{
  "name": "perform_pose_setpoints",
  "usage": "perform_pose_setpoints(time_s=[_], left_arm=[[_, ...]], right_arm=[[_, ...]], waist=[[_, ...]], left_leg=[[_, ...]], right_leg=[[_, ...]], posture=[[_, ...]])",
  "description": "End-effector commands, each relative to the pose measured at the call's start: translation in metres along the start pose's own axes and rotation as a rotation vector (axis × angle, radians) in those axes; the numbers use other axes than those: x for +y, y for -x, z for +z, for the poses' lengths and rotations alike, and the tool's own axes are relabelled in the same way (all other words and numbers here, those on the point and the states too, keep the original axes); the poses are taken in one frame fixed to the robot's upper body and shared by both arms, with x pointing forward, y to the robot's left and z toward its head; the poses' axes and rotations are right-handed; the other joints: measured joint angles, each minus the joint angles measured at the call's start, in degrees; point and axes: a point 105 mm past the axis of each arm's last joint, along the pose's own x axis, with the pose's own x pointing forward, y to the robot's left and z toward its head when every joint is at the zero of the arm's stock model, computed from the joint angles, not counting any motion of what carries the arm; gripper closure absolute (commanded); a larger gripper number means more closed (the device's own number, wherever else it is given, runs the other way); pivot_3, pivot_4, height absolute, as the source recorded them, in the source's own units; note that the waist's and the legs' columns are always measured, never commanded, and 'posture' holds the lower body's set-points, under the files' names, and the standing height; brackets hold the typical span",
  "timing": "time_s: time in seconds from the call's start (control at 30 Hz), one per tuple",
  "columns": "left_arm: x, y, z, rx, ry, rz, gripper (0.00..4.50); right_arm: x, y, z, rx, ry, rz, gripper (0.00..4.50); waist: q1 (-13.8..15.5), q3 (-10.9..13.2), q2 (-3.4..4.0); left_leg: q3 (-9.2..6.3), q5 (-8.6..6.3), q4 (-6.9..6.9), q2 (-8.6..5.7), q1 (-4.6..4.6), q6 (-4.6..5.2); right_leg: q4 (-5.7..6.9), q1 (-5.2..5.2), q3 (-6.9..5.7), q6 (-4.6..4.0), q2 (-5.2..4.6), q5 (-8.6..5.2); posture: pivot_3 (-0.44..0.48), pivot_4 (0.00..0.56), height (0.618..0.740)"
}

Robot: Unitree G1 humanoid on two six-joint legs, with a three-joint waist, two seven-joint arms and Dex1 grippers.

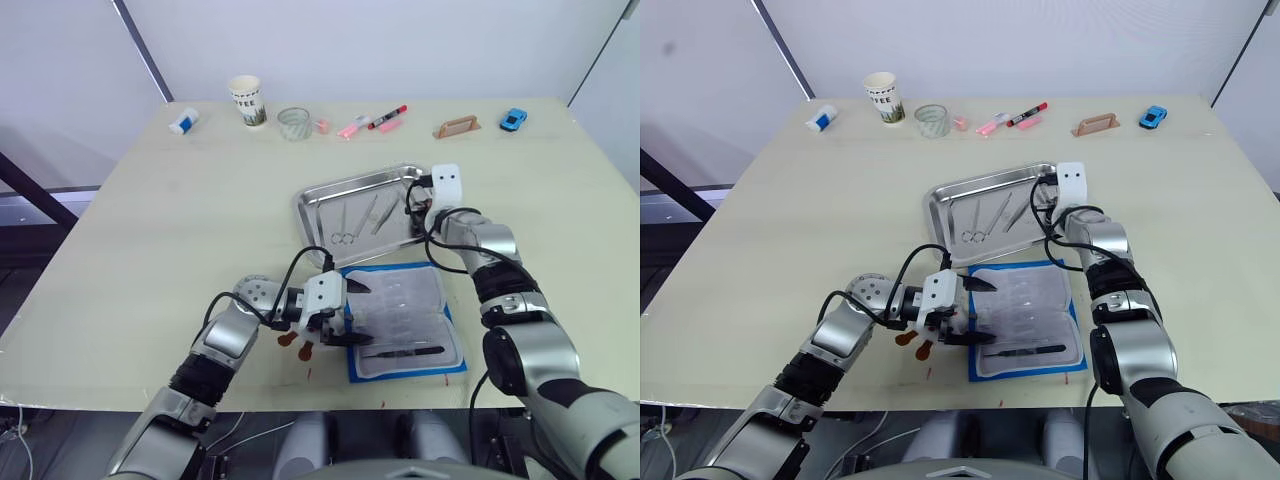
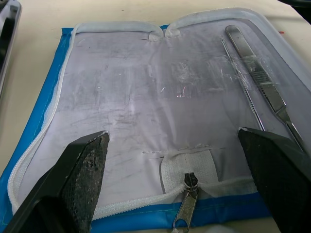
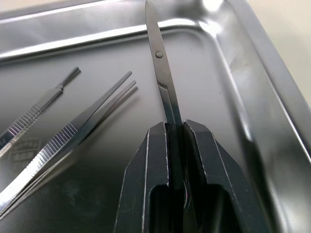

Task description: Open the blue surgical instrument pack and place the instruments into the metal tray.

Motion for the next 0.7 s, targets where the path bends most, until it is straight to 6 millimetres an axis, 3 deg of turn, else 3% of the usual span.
perform_pose_setpoints(time_s=[0.03, 0.17, 0.47, 0.67, 0.7], left_arm=[[-0.022, -0.006, -0.044, 0.137, 0.137, -0.034, 0.00], [-0.022, -0.006, -0.045, 0.139, 0.140, -0.030, 0.00], [-0.023, -0.006, -0.048, 0.138, 0.146, -0.025, 0.00], [-0.022, -0.005, -0.049, 0.138, 0.148, -0.022, 0.00], [-0.022, -0.004, -0.049, 0.136, 0.148, -0.022, 0.00]], right_arm=[[0.005, -0.001, 0.015, -0.043, -0.004, 0.018, 4.41], [0.009, -0.001, 0.017, -0.040, -0.010, 0.044, 4.41], [0.011, 0.012, 0.037, -0.102, 0.027, 0.091, 0.35], [0.023, 0.058, 0.055, -0.287, 0.113, 0.302, 0.35], [0.032, 0.075, 0.057, -0.360, 0.110, 0.428, 0.35]], waist=[[0.0, 0.0, 0.00], [0.0, 0.0, 0.00], [0.0, 0.0, 0.06], [0.1, 0.0, 0.06], [0.1, 0.0, 0.06]], left_leg=[[0.01, 0.00, 0.00, 0.00, 0.00, 0.00], [0.00, 0.00, 0.00, 0.00, 0.00, 0.00], [0.00, 0.00, -0.01, 0.00, -0.01, 0.00], [-0.14, 0.00, -0.03, -0.01, -0.12, 0.00], [-0.15, 0.00, -0.03, -0.01, -0.12, 0.00]], right_leg=[[0.00, 0.00, 0.00, -0.01, 0.00, 0.00], [0.00, 0.00, 0.00, -0.02, 0.00, -0.01], [0.00, -0.01, 0.00, -0.03, -0.12, -0.02], [-0.08, -0.01, -0.06, 0.04, -0.31, 0.02], [-0.07, -0.01, -0.05, 0.05, -0.31, 0.03]], posture=[[0.000, 0.150, 0.740], [0.000, 0.150, 0.740], [0.000, 0.150, 0.740], [0.000, 0.150, 0.740], [0.000, 0.150, 0.740]])
